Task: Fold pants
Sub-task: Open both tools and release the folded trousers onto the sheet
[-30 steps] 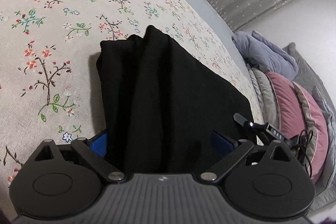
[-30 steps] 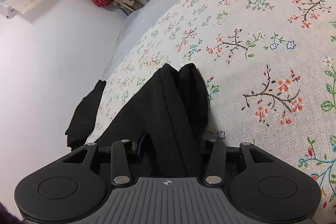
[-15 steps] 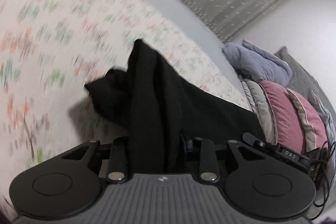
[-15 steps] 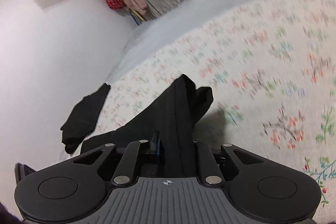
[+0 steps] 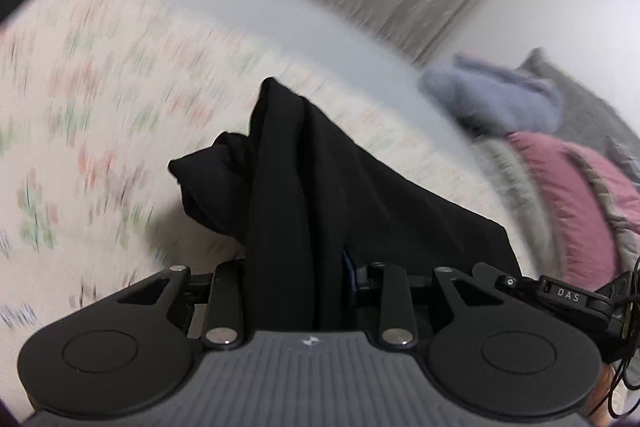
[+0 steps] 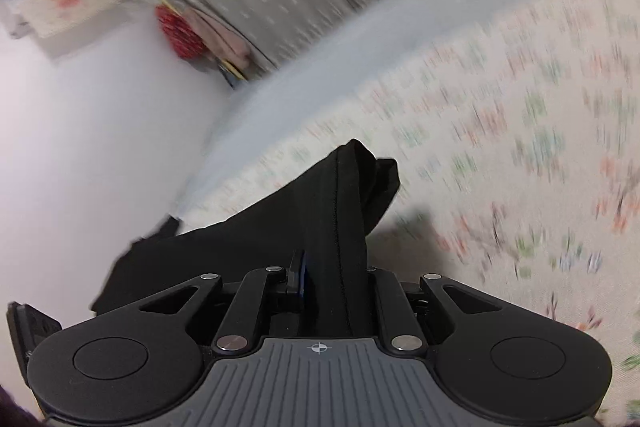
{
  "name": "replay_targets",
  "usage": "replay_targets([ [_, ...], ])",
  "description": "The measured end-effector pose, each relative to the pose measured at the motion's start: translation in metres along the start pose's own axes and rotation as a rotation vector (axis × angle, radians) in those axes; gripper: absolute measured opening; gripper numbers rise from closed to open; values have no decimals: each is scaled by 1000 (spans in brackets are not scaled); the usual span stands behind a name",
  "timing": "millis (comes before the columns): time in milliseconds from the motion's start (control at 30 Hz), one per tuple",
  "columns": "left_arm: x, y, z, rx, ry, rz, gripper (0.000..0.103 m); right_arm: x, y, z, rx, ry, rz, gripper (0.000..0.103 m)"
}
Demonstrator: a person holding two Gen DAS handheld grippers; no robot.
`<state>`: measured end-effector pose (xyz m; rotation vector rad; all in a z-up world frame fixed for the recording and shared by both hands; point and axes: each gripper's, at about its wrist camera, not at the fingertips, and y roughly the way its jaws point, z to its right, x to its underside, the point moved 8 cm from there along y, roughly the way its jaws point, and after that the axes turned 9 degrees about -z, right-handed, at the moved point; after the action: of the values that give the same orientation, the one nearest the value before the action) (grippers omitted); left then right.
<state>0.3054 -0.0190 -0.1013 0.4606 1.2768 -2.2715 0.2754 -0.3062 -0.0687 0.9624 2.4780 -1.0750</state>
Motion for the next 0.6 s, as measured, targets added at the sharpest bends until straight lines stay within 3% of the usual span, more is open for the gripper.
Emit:
replay_targets([
  [100,7,11,-21,80,-91,-7,52,9,24,27,-16,73,-37,22],
  [200,6,4,-26,64,-89,-3,65,5,19,36,-20,119,-41,35],
  [333,-3,-12,-29,-26,-56,53,72,-5,8,43,66,121,-20,51],
  [467,-6,-34,-33,-107,-48,89,73,-7,-14,40,172,51,28,52],
  [600,2,-57,-17,-237,39,118,73,0,-37,21,241,-53,67,52],
])
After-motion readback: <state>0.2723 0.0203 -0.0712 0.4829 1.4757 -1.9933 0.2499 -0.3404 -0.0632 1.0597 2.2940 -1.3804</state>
